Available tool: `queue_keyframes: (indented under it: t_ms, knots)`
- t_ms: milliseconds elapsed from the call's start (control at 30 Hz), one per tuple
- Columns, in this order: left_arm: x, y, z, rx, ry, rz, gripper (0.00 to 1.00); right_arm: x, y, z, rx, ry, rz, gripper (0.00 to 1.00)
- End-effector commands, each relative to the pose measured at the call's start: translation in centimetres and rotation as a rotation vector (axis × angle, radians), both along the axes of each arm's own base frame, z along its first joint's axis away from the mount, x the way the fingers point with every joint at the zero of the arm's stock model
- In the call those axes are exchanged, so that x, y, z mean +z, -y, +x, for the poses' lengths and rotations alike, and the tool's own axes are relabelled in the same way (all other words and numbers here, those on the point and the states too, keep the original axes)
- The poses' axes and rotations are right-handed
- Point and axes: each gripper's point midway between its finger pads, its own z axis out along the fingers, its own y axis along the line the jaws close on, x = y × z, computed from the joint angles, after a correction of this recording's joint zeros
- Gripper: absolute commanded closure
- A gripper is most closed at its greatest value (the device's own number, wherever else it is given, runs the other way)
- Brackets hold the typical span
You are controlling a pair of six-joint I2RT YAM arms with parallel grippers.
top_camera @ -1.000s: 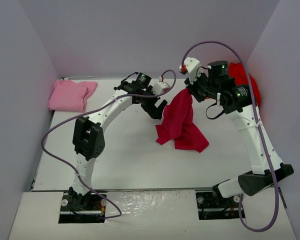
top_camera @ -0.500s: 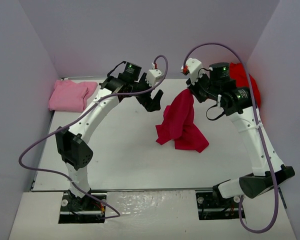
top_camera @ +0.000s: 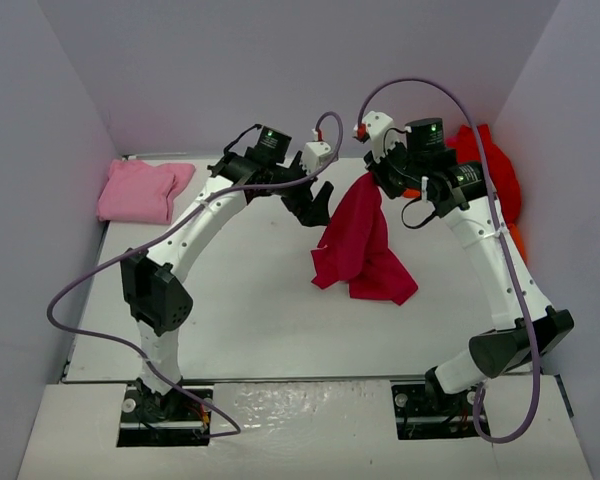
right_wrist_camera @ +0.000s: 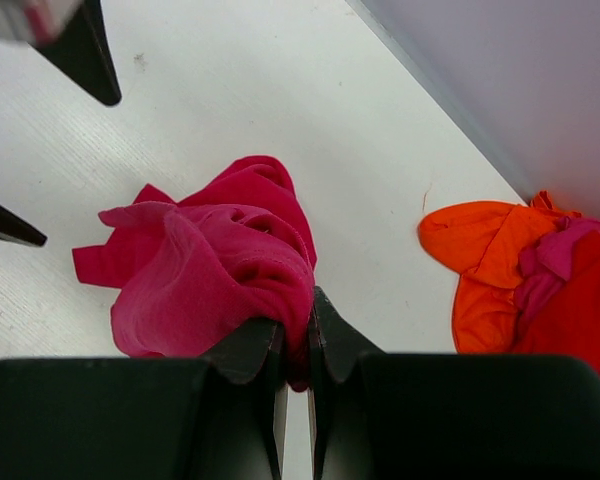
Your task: Fold and stack the t-shirts
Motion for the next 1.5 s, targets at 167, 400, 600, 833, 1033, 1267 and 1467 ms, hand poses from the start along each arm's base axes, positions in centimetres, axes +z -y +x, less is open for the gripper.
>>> queue_keyframes:
  t_ms: [167,400,600,833,1033,1267,1467]
  knots:
    - [0.2,3.6,-1.7,-0.093,0.023,-0.021,0.15,4.7,-0.9,1.0,0.021,0.117,0.083,1.0]
    - [-2.3,5.1,-1.4,-0.112,0.016,0.034,0.26,4.6,-1.3,-0.4,0.069,0.1,0.096,1.0]
    - [0.5,4.5,-1.4,-0.096,0.064,0.024,1.0,2.7,-0.7,0.2,0.038,0.085,0.047,0.94]
    - [11.3,-2.7,-0.3,0.038,0.212,-0.122,1.0,-2.1,1.7,1.4,-0.071,0.039,-0.111,0.05]
    - [17.2,-12.6,4.9,0.314,0.225,-0.293,1.0,-1.9,4.8,-0.4,-0.169,0.095,-0.216,0.0]
    - [21.2,-19.0,7.7,0.47,0.25,-0.419,1.0,-5.9,4.5,-6.9,-0.014,-0.1,-0.3,0.0]
    - [22.4,-21.2,8.7,0.531,0.262,-0.458,1.0,-9.5,3.1,-9.9,0.108,-0.217,-0.292,0.0]
